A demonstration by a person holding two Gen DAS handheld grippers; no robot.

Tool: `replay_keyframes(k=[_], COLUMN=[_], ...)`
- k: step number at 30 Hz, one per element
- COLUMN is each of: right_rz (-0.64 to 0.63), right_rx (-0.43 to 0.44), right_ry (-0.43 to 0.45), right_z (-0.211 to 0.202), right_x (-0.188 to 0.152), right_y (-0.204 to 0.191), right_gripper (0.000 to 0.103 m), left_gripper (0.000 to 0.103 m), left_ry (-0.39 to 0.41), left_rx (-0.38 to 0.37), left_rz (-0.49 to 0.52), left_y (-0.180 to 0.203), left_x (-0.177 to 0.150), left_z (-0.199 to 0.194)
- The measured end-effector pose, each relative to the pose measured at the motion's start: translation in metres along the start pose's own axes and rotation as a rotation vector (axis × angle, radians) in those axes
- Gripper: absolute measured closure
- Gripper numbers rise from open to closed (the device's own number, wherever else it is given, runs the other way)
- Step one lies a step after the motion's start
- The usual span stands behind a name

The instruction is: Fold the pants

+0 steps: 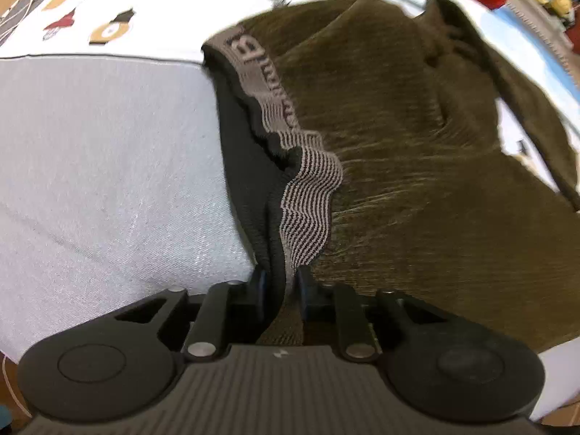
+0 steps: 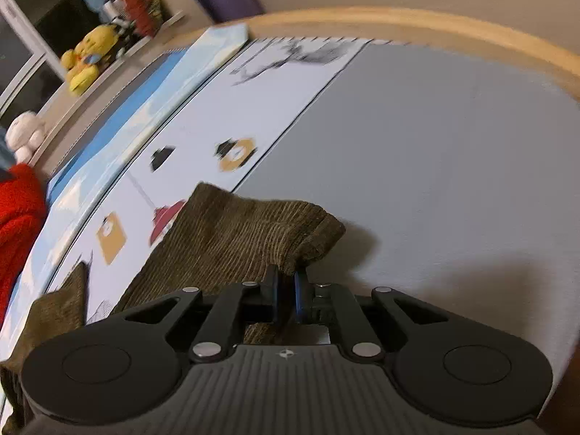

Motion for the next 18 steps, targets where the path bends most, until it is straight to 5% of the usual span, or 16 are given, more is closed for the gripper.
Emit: replay_keyframes(k=[7, 13, 15, 18], right_rz=[0.006, 0.018, 0.023, 0.047], right_rx=[-0.125, -0.169, -0.196, -0.159], right_ry=[-0.117, -0.354, -0.384, -0.359], right_z=[-0.027, -0.025, -0.024, -0.022], right_x=[-0.021, -0.064, -0.07, -0.065], right_y=[0.047, 0.072, 0.076, 0.071], right_gripper=[0.095, 0.095, 0.094, 0.091], left_gripper=[0.092, 0.093, 0.089, 0.068], left_ry=[0.054, 0.031, 0.025, -0.002], left_rx=[-0.022, 0.113, 0.125, 0.145], left_rz=[0.108, 0.088, 0.096, 0.097], left_y=[0.0, -0.025, -0.02, -0.012], left_x=[-0.012, -0.006, -0.002, 0.002], left_z=[-0.031, -0.031, -0.029, -0.027])
Point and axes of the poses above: each gripper's, at about its wrist camera, not at the fingertips, and z roughly the way its jaws point, y to its right, x to its top, the point moved 9 cm from there along z, roughly the way its jaws point, and after that the axes turned 2 degrees about x, right-handed, at the moved point
